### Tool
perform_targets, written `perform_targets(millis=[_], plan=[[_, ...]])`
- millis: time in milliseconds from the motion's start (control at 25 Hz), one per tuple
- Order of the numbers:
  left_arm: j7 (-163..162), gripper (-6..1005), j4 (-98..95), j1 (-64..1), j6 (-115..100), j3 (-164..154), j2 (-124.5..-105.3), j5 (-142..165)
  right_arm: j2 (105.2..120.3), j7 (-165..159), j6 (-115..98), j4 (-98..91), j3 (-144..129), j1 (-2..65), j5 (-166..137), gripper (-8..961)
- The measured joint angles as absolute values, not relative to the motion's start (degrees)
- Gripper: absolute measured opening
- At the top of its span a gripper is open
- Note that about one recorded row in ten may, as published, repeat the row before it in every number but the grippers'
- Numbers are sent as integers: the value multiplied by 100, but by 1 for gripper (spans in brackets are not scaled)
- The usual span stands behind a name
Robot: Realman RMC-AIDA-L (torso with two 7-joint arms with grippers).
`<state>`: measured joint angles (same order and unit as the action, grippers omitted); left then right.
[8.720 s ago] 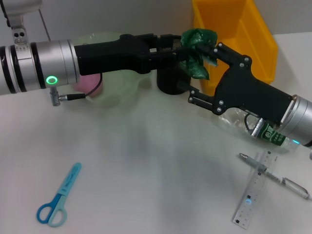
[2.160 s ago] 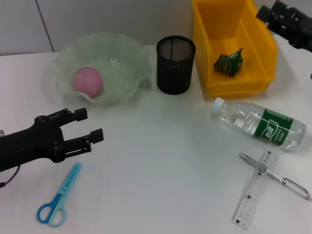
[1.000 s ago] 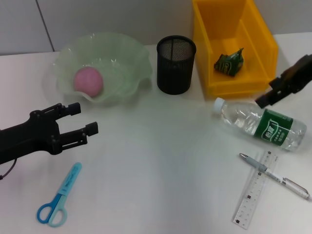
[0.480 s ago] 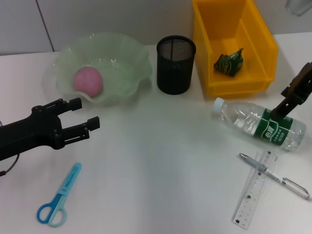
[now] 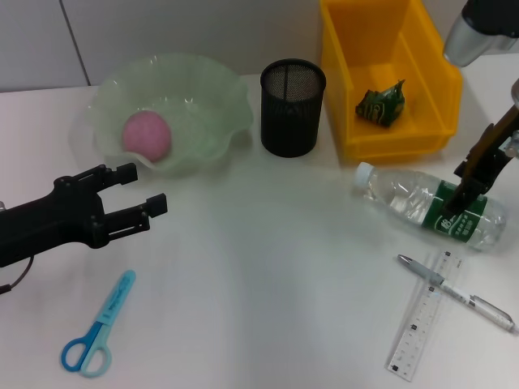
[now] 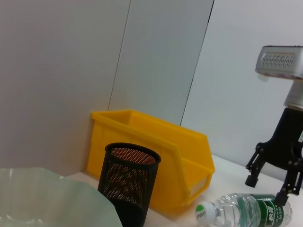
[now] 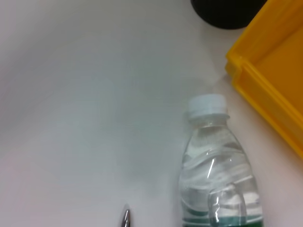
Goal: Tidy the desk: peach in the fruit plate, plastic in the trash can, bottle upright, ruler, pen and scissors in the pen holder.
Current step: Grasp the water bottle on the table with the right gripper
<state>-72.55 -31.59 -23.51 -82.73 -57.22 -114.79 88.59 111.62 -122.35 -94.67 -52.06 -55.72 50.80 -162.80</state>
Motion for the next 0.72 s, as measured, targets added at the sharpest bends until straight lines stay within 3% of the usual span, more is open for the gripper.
perform_targets(millis=[720], plan=[[-7239,815,-3139,-2311,-8309,-5722,-11488,8892,11329,-12143,-8603,-4569,-5880,5055,-16362,828]])
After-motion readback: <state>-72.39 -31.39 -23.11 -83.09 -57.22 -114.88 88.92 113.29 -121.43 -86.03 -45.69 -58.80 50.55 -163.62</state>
